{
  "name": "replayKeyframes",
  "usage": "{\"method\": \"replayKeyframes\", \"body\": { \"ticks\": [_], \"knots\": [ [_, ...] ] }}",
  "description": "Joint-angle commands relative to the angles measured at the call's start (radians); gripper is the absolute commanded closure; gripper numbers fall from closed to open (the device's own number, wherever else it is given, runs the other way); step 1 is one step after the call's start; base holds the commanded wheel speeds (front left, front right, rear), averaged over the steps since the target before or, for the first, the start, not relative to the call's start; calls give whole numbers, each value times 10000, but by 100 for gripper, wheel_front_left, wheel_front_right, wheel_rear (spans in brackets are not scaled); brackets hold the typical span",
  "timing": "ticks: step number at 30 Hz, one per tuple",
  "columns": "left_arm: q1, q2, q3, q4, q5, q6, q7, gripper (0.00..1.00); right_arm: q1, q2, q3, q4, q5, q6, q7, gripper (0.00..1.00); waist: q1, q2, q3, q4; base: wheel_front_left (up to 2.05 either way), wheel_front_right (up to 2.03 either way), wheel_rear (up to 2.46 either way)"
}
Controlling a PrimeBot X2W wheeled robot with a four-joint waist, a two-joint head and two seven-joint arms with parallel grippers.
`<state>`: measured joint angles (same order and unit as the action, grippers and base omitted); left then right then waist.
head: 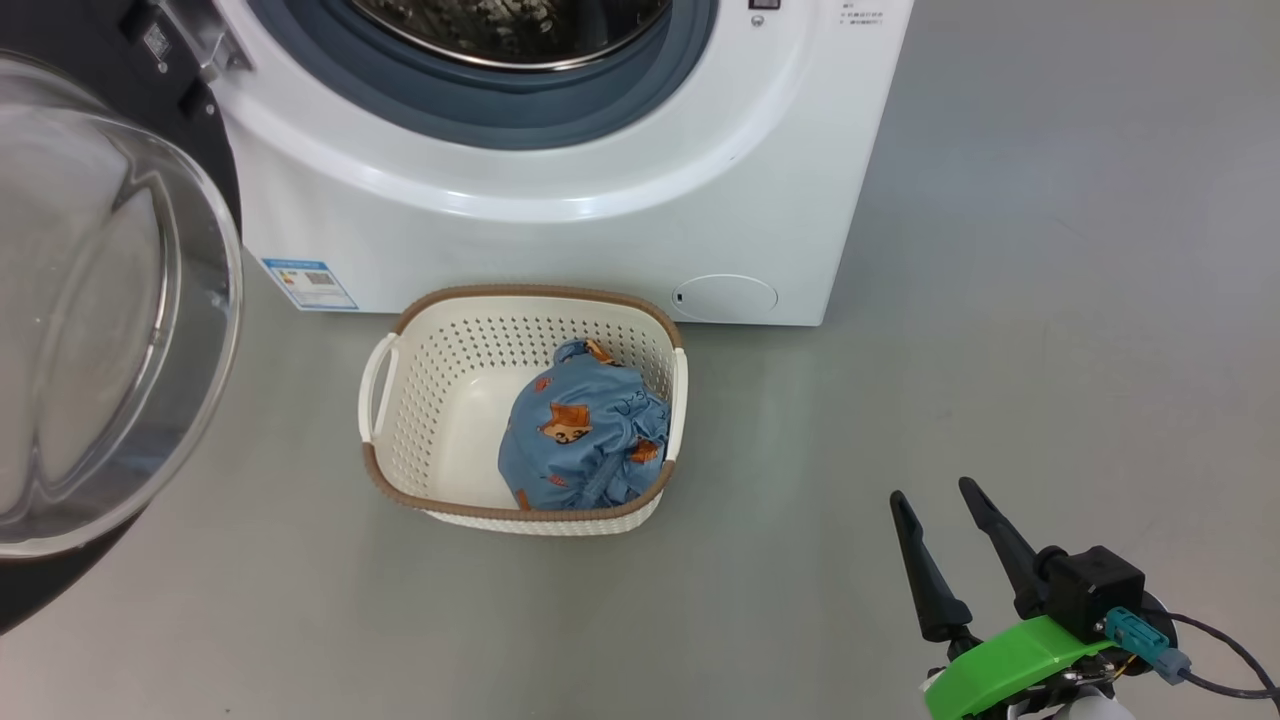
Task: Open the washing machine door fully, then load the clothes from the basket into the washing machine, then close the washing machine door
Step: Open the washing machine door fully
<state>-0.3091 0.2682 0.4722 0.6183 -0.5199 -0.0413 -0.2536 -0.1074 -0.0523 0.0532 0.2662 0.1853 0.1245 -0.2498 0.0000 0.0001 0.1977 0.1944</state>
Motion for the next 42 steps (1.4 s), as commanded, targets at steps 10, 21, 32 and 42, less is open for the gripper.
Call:
{"method": "replayKeyframes", "body": {
  "ticks": [10,21,32,42],
  "knots": [
    [-425,266,936,-387,908,-496,-81,100,-309,19,261,-163,34,62,-120,0,0,-1,-154,56,0,0,0],
    [877,-1382,729,-2824,1991,-865,-81,100,-165,20,319,-37,300,62,-120,0,0,-1,-604,171,0,0,0],
    [2188,-2124,-606,-4903,1926,-891,-81,51,-83,20,401,-62,346,62,-120,0,0,-1,-897,-18,0,0,0],
    [3021,-2176,-1721,-5571,1877,-814,-82,0,-74,20,516,-146,296,62,-120,0,0,-1,-1116,-533,0,0,0]
  ]
}}
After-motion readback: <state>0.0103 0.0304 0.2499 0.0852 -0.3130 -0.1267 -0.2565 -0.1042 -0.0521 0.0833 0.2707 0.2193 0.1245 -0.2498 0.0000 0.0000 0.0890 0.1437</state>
